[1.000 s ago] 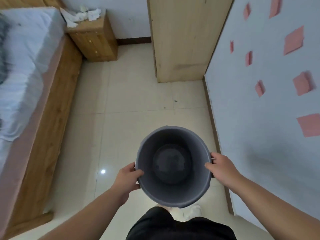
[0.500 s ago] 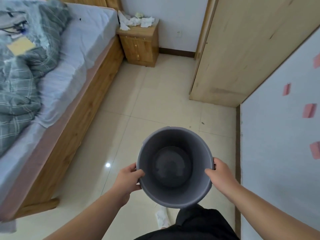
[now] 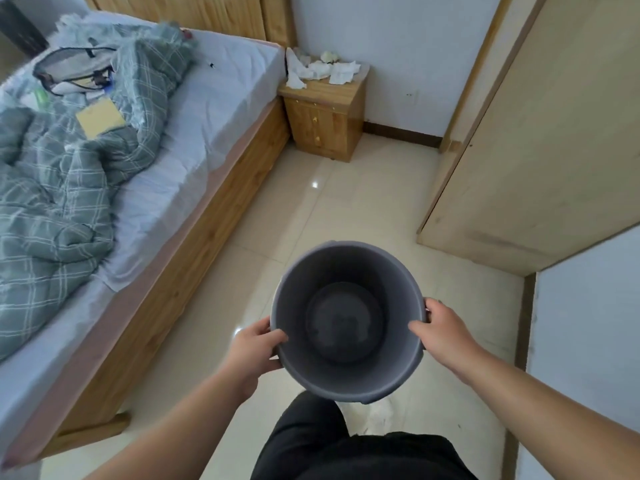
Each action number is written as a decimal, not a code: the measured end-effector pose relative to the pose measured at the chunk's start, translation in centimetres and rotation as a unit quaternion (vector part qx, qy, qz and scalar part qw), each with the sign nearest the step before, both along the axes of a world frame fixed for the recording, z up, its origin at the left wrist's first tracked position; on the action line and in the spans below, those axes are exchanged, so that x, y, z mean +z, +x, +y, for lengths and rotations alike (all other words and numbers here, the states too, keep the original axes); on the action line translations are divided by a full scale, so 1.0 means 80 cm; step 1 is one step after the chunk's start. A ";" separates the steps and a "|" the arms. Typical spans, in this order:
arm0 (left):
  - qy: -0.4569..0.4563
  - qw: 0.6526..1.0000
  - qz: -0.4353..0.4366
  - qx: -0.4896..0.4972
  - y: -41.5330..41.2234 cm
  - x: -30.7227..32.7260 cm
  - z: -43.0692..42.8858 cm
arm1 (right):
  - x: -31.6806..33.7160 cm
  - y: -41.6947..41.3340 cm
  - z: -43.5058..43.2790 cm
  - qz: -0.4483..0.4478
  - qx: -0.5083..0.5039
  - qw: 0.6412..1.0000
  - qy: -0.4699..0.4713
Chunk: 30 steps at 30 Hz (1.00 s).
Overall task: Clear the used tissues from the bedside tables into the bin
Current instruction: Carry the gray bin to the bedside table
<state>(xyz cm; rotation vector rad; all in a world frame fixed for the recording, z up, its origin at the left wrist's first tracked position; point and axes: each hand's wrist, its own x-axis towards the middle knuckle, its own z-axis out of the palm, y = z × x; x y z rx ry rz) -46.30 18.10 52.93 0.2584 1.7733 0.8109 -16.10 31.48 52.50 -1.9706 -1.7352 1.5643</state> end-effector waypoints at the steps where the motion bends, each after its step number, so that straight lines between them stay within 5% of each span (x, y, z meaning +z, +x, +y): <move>1: 0.002 1.000 -0.001 0.005 -0.009 -0.001 0.016 | 0.002 -0.011 0.021 0.001 0.004 1.000 0.005; 16: 0.012 0.999 -0.017 -0.027 -0.201 -0.008 0.312 | 0.011 -0.192 0.304 0.000 -0.007 1.000 0.015; 30: -0.022 0.999 -0.004 -0.033 -0.275 -0.001 0.600 | -0.016 -0.273 0.600 0.010 0.010 1.000 -0.028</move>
